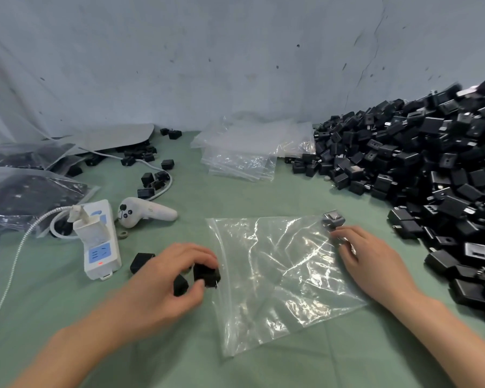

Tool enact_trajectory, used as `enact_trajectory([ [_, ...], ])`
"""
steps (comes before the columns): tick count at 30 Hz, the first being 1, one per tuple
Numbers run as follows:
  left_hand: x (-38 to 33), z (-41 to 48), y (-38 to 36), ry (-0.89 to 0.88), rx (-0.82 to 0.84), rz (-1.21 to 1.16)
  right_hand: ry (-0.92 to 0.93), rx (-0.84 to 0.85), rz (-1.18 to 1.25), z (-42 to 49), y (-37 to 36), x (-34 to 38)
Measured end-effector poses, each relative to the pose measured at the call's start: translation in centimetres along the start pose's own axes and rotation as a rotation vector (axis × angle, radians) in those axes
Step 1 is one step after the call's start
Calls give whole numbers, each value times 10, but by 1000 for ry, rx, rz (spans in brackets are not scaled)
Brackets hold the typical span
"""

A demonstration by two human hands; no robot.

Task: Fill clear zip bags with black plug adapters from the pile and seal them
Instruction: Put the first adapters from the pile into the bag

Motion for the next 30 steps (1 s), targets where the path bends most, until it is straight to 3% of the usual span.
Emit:
enact_trajectory([
  [4,7,-4,-18,12,138,-19,0,-5,13,1,-1,-1],
  [9,8,1,-34,-9,115,-40,12,-1,22,0,0,0],
  [15,11,6,-32,-48,85,186,19,6,24,0,3,2],
  [20,7,24,-36,-92,236,454,34,34,39,-1,5,4],
  [26,-3,72,-69,-174,267,252,40,47,63,-2,3,4],
  [30,-22,92,-90,-168,160,114,40,29,79,0,1,1],
])
Point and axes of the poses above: each hand's wrist, its own z-axis towards the middle knuckle, its own y-axis out of the back of the hand, x = y × z, the point moved 2 cm from there along z, towards the middle knuckle, and after that the axes turned 5 degrees about -z, right-handed, at the moved point
